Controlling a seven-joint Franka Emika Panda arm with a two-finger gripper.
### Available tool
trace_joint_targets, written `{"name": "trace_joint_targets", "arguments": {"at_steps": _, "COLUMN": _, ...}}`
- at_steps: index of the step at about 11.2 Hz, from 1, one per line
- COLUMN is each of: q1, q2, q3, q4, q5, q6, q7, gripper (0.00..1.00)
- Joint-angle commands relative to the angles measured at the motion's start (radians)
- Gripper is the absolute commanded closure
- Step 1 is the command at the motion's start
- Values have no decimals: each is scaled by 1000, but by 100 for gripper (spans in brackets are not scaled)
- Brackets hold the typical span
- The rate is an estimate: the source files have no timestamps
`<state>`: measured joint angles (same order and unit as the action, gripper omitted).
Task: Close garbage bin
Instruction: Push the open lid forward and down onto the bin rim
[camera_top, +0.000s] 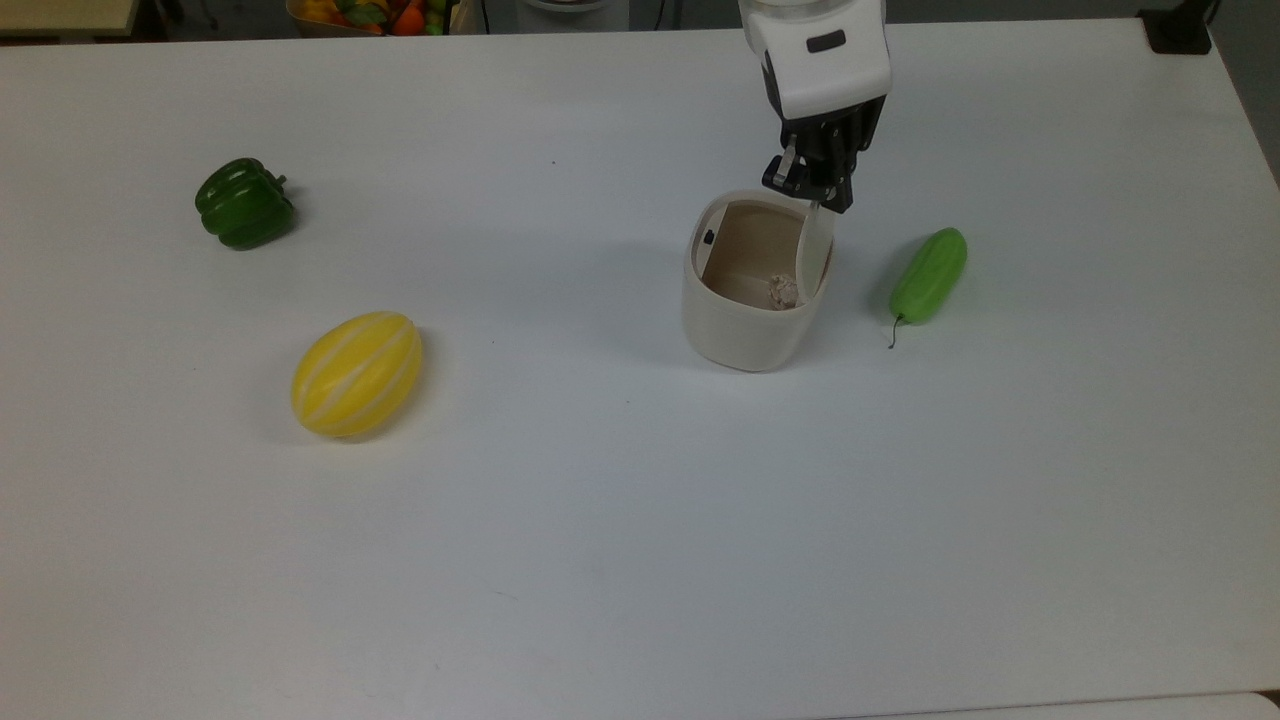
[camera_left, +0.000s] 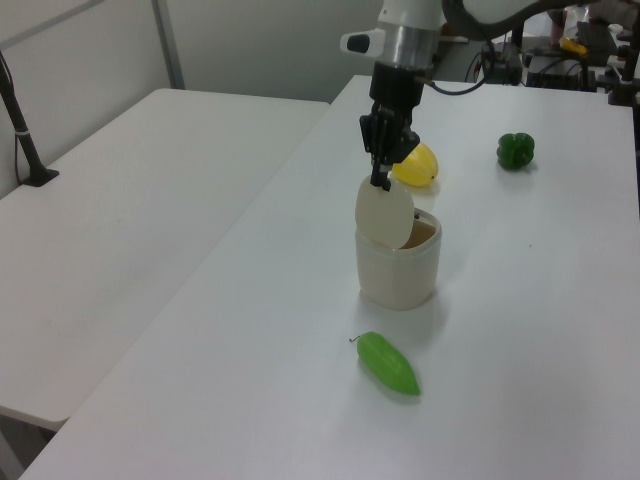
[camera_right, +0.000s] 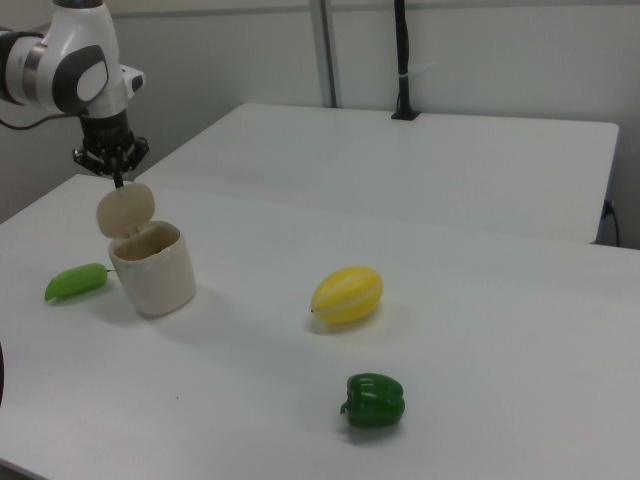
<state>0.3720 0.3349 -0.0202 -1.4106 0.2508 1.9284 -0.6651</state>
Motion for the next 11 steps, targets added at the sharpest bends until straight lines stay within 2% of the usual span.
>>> {"name": "trace_joint_targets", "arguments": {"at_steps": 1, "q1": 2, "q2": -10, "q3": -18, "q4": -47, "q5": -62, "q6": -20, "q7": -69, "gripper": 100}}
{"name": "trace_joint_targets", "arguments": {"at_steps": 4, "q1": -2, "q2": -10, "q3": -35, "q4": -96, "q5": -113, "q6": -74, "q7": -116, "gripper": 100}}
{"name": "trace_joint_targets", "arguments": {"at_steps": 7, "q1": -18, "q2": -8, "q3": -43, "q4": -137, "q5": -128, "q6": -81, "q7": -117, "gripper": 100}}
{"name": "trace_joint_targets", "arguments": {"at_steps": 11, "q1": -30, "q2": 30, "q3": -44, "q4": -151, "q5": -165, "q6": -74, "q7": -130, "gripper": 100}}
